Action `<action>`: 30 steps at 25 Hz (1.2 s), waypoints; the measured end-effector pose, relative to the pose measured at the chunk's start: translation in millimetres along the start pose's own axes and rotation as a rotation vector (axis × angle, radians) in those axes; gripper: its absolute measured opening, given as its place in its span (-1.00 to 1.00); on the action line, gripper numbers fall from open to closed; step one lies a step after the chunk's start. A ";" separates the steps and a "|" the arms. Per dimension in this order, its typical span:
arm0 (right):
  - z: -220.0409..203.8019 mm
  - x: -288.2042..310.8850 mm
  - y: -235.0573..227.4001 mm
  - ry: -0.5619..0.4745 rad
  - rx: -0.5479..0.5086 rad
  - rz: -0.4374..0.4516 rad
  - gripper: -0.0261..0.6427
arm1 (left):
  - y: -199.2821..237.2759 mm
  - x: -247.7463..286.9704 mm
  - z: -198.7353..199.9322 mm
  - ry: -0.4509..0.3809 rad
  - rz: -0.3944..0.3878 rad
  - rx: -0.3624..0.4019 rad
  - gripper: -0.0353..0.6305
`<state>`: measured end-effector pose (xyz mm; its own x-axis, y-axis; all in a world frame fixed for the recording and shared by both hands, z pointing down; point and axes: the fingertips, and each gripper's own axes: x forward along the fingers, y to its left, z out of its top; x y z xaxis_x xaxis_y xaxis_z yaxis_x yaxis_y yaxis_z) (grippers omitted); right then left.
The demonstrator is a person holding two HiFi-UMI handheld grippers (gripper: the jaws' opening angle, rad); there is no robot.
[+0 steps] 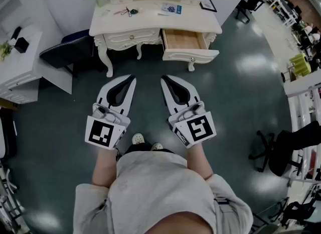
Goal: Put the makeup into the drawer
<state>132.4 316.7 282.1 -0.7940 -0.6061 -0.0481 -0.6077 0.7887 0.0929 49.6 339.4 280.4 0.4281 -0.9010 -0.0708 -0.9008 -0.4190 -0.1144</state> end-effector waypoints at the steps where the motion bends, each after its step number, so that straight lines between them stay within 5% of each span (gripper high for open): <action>1: 0.5 1.2 0.3 0.001 -0.001 0.000 -0.86 | 1.3 0.4 2.0 -0.009 0.001 -0.001 -0.86; 23: -14.7 62.8 -6.6 0.001 0.073 -0.038 -0.86 | 68.1 7.3 -19.4 0.014 -0.002 -0.014 -0.86; 30: -30.6 79.4 -24.6 0.024 0.083 -0.061 -0.86 | 85.2 33.6 -17.1 -0.077 -0.008 -0.028 -0.86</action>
<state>84.8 246.0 306.4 -0.7553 -0.6549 -0.0268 -0.6553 0.7554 0.0080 -14.0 271.4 285.3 0.4384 -0.8868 -0.1465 -0.8987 -0.4299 -0.0872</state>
